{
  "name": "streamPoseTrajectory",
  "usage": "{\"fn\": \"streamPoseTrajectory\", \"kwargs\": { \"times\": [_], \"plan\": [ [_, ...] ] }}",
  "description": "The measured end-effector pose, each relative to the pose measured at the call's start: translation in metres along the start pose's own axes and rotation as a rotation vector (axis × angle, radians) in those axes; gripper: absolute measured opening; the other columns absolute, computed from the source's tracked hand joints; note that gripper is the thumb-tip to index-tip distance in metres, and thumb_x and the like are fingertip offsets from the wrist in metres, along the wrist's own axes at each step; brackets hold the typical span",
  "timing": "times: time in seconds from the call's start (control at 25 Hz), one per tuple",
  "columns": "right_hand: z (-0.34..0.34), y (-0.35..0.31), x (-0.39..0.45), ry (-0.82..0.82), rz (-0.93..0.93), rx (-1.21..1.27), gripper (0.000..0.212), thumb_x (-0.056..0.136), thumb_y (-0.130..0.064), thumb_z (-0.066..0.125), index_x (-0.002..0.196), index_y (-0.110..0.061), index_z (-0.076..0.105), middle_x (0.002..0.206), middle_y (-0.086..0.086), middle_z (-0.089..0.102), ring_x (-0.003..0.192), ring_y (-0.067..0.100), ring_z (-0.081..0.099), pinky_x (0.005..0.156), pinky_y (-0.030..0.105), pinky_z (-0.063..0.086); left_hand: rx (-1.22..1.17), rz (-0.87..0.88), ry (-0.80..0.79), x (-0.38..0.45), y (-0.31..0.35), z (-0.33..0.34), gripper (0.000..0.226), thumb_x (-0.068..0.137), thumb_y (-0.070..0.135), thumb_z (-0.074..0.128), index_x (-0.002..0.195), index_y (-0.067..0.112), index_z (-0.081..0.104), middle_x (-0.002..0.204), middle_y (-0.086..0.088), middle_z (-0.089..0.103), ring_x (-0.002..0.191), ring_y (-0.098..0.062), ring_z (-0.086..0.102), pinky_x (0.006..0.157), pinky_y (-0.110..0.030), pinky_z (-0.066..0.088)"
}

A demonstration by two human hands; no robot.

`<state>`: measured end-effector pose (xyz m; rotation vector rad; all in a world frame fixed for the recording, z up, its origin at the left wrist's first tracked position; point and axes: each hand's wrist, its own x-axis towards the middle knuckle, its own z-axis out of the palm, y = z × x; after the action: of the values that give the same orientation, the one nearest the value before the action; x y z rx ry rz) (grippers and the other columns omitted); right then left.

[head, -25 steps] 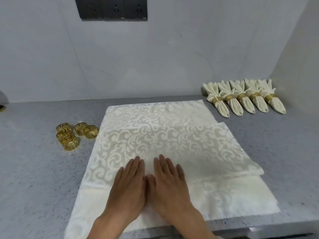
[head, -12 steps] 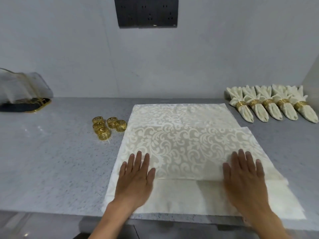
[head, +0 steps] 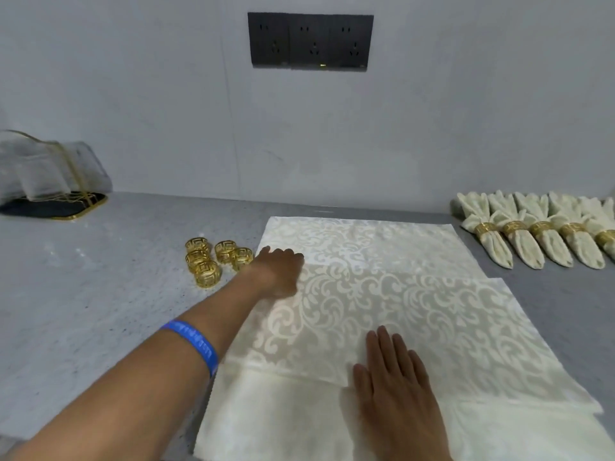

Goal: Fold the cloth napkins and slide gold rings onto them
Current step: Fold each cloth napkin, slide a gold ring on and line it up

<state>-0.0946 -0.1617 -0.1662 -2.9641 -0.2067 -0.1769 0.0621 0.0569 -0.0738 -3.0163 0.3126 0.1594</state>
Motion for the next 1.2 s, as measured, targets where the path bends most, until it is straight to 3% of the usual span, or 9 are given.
{"fn": "streamPoseTrajectory", "kwargs": {
  "times": [0.12,0.28,0.4,0.52,0.6,0.68,0.84,1.0,1.2],
  "plan": [
    [-0.006,0.000,-0.002,0.012,0.039,0.120,0.059,0.097,-0.041,0.028,0.132,-0.007,0.061,0.141,0.013,0.054,0.130,0.030,0.053,0.109,0.039,0.027,-0.036,-0.020,-0.061,0.023,-0.009,-0.005,0.032,0.076,0.026,0.059,0.107,0.020,0.054,0.104,-0.001,0.057,0.094,-0.022,0.058,0.076,-0.031,0.042],
    [0.004,0.005,0.000,0.103,-0.051,0.239,0.064,0.101,-0.048,0.018,0.138,-0.013,0.056,0.147,0.004,0.049,0.137,0.022,0.045,0.111,0.036,0.026,-0.168,-0.073,-0.094,0.027,-0.022,-0.016,0.021,0.077,0.025,0.065,0.096,0.015,0.064,0.093,0.002,0.062,0.084,-0.018,0.060,0.061,-0.025,0.044],
    [-0.025,0.009,0.004,0.171,0.179,0.755,0.037,0.097,-0.047,0.051,0.131,-0.037,0.058,0.141,-0.018,0.052,0.135,-0.001,0.039,0.107,0.016,0.028,-0.548,-0.139,0.086,0.006,-0.021,-0.022,0.019,0.079,0.016,0.067,0.097,0.020,0.069,0.091,0.009,0.060,0.085,-0.013,0.059,0.059,-0.021,0.042],
    [-0.069,0.003,0.006,0.165,0.248,1.109,0.016,0.091,-0.022,0.066,0.104,-0.032,0.062,0.093,-0.011,0.073,0.091,0.008,0.066,0.076,0.021,0.048,-0.749,-0.058,0.409,-0.045,0.012,-0.022,0.013,0.079,0.011,0.069,0.081,0.024,0.070,0.080,0.011,0.067,0.074,-0.009,0.062,0.057,-0.019,0.040],
    [-0.093,-0.009,0.021,0.094,0.280,1.199,0.011,0.094,-0.031,0.063,0.099,-0.024,0.056,0.079,0.001,0.073,0.071,0.014,0.065,0.063,0.030,0.046,-0.798,0.034,0.513,-0.079,0.048,-0.010,0.019,0.081,0.010,0.067,0.080,0.027,0.059,0.073,0.013,0.064,0.066,-0.005,0.059,0.053,-0.017,0.039],
    [-0.102,-0.014,0.041,-0.085,0.389,1.205,0.027,0.094,-0.041,0.060,0.096,-0.015,0.056,0.074,0.010,0.072,0.061,0.019,0.062,0.054,0.033,0.042,-0.896,0.085,0.515,-0.100,0.081,0.005,0.027,0.082,0.015,0.069,0.087,0.027,0.046,0.073,0.010,0.060,0.066,-0.007,0.058,0.054,-0.020,0.042],
    [-0.090,-0.002,0.063,-0.350,0.480,0.971,0.023,0.084,-0.009,0.063,0.101,-0.012,0.048,0.076,0.012,0.063,0.054,0.018,0.059,0.049,0.027,0.040,-0.910,0.182,0.368,-0.120,0.101,0.025,0.047,0.076,0.032,0.077,0.108,0.036,0.043,0.098,0.013,0.065,0.091,-0.004,0.060,0.081,-0.026,0.048],
    [-0.075,0.008,0.062,-0.199,0.400,0.746,0.034,0.083,-0.013,0.065,0.110,-0.018,0.046,0.089,0.000,0.056,0.073,0.014,0.055,0.057,0.027,0.040,-0.538,0.045,0.378,-0.155,0.042,0.052,0.041,0.085,0.041,0.068,0.123,0.038,0.053,0.127,0.026,0.050,0.117,-0.004,0.046,0.098,-0.025,0.033],
    [-0.067,0.014,0.057,-0.119,0.260,0.651,0.013,0.086,-0.016,0.065,0.091,-0.020,0.053,0.084,-0.001,0.058,0.076,0.019,0.059,0.070,0.032,0.047,-0.705,-0.029,0.492,-0.194,-0.011,0.073,0.027,0.083,0.025,0.078,0.109,0.031,0.075,0.107,0.026,0.068,0.090,0.009,0.063,0.084,-0.017,0.052]
  ]
}}
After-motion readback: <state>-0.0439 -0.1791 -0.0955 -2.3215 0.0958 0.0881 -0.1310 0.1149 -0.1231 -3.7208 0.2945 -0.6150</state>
